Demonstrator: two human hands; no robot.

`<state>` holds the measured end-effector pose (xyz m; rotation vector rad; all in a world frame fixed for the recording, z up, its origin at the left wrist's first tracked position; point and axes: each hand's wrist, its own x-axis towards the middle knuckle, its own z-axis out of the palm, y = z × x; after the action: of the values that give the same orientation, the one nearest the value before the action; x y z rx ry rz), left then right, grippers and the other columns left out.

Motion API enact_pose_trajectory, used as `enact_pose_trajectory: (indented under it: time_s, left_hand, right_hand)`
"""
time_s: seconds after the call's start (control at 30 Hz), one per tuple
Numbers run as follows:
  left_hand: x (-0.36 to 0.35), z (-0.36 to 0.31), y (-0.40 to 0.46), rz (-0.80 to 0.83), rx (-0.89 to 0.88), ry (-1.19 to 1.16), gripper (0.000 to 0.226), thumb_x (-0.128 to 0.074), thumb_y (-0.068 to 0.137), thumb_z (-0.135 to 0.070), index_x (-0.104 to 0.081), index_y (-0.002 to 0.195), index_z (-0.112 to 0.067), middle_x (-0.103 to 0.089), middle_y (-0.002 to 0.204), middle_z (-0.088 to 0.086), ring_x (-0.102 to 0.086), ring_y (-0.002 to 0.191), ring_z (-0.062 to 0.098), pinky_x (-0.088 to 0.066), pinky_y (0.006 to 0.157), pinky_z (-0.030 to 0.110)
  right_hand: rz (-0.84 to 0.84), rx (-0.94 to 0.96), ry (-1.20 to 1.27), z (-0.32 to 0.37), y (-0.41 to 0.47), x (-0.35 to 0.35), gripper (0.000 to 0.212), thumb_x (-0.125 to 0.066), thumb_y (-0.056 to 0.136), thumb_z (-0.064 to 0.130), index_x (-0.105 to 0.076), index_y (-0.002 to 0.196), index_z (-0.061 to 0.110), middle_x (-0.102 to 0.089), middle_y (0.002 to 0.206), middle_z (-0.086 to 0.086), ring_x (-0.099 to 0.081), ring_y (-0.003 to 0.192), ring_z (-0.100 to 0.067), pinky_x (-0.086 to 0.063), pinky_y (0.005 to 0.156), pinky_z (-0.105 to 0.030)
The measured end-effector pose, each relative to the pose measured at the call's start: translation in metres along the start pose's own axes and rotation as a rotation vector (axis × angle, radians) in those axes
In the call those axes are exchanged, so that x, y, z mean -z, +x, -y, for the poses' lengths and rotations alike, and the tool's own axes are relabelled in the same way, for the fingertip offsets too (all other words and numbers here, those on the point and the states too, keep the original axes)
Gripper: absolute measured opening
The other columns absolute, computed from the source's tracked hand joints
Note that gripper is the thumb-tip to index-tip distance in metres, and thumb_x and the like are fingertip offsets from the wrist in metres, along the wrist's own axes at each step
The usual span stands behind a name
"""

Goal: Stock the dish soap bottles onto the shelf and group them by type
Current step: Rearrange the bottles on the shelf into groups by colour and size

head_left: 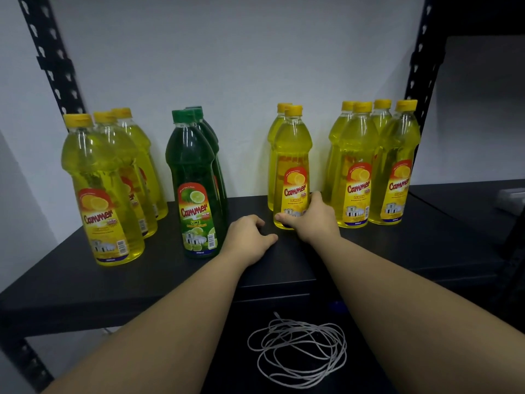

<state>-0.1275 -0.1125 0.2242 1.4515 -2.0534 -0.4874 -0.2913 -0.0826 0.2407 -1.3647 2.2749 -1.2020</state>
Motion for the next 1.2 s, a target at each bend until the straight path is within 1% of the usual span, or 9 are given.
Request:
enact_pose_trajectory:
  time_s: [0.43, 0.6, 0.7, 0.8, 0.87, 0.93, 1.03, 1.13, 1.2]
  left_hand:
    - [0.000, -0.001, -0.001, -0.016, 0.008, 0.002, 0.058, -0.082, 0.085, -0.042, -0.065, 0.135, -0.018, -0.067, 0.133, 0.001, -0.062, 0.121, 0.019, -0.048, 0.100, 0.031]
    - [0.000, 0.000, -0.001, -0.012, 0.007, 0.006, 0.057, -0.081, 0.085, -0.042, -0.065, 0.134, -0.019, -0.067, 0.132, 0.000, -0.062, 0.120, 0.018, -0.049, 0.101, 0.032]
    - [0.000, -0.001, -0.001, -0.015, 0.003, 0.007, 0.055, -0.081, 0.085, -0.042, -0.067, 0.133, -0.019, -0.068, 0.131, 0.000, -0.062, 0.120, 0.018, -0.049, 0.101, 0.031]
    - [0.000, -0.001, -0.002, -0.009, 0.005, -0.002, 0.054, -0.081, 0.086, -0.041, -0.067, 0.133, -0.019, -0.068, 0.130, 0.000, -0.062, 0.120, 0.018, -0.049, 0.101, 0.031]
    - [0.000, -0.001, -0.002, -0.005, 0.003, -0.009, 0.054, -0.081, 0.086, -0.041, -0.067, 0.133, -0.018, -0.068, 0.130, 0.000, -0.062, 0.120, 0.018, -0.049, 0.100, 0.031]
    - [0.001, -0.001, -0.003, -0.008, -0.003, -0.005, 0.053, -0.081, 0.087, -0.040, -0.066, 0.133, -0.018, -0.068, 0.131, 0.001, -0.062, 0.119, 0.018, -0.049, 0.100, 0.031]
    - [0.000, -0.001, -0.003, -0.007, -0.016, 0.002, 0.052, -0.080, 0.087, -0.040, -0.067, 0.133, -0.018, -0.068, 0.131, 0.000, -0.062, 0.120, 0.018, -0.049, 0.100, 0.031]
    - [0.000, 0.001, -0.002, 0.011, -0.038, 0.019, 0.048, -0.080, 0.086, -0.044, -0.071, 0.127, -0.020, -0.068, 0.128, -0.002, -0.062, 0.118, 0.016, -0.049, 0.098, 0.031]
    - [-0.001, 0.001, -0.001, 0.028, -0.048, 0.026, 0.046, -0.080, 0.085, -0.048, -0.073, 0.122, -0.023, -0.068, 0.124, -0.004, -0.061, 0.114, 0.015, -0.048, 0.093, 0.029]
  right_hand:
    - [-0.007, 0.004, -0.006, 0.002, -0.001, -0.004, 0.093, -0.083, 0.067, 0.072, -0.042, 0.138, 0.027, -0.062, 0.130, -0.003, -0.062, 0.120, -0.029, -0.057, 0.089, -0.047]
    - [0.021, 0.014, 0.023, -0.003, -0.005, 0.001, 0.093, -0.089, 0.064, 0.067, -0.046, 0.131, 0.020, -0.062, 0.128, -0.005, -0.062, 0.119, -0.027, -0.057, 0.089, -0.043]
    - [-0.049, 0.040, 0.050, -0.013, -0.012, 0.012, 0.092, -0.088, 0.067, 0.065, -0.051, 0.135, 0.016, -0.064, 0.129, -0.004, -0.062, 0.118, -0.022, -0.056, 0.087, -0.039]
    - [-0.202, 0.061, 0.056, -0.026, -0.021, 0.032, 0.064, -0.083, 0.078, 0.059, -0.058, 0.121, 0.019, -0.065, 0.113, 0.002, -0.061, 0.101, -0.016, -0.054, 0.077, -0.034]
    - [-0.338, 0.057, 0.044, -0.036, -0.022, 0.047, 0.049, -0.081, 0.083, 0.051, -0.057, 0.112, 0.021, -0.062, 0.107, 0.002, -0.060, 0.100, -0.020, -0.055, 0.078, -0.039]
    - [-0.431, 0.034, 0.020, -0.044, -0.019, 0.059, 0.054, -0.082, 0.083, 0.047, -0.055, 0.119, 0.018, -0.057, 0.115, -0.001, -0.055, 0.114, -0.026, -0.054, 0.091, -0.044]
    - [-0.462, -0.021, 0.011, -0.052, -0.009, 0.068, 0.077, -0.086, 0.080, 0.044, -0.047, 0.135, 0.010, -0.050, 0.136, -0.012, -0.044, 0.133, -0.032, -0.044, 0.107, -0.046]
    - [-0.429, -0.039, 0.037, -0.053, -0.001, 0.066, 0.093, -0.090, 0.076, 0.044, -0.039, 0.144, 0.004, -0.046, 0.142, -0.015, -0.041, 0.138, -0.034, -0.040, 0.113, -0.046]
    - [-0.414, -0.042, 0.021, -0.052, 0.003, 0.063, 0.095, -0.090, 0.076, 0.045, -0.039, 0.144, 0.003, -0.046, 0.142, -0.016, -0.042, 0.137, -0.034, -0.041, 0.114, -0.045]
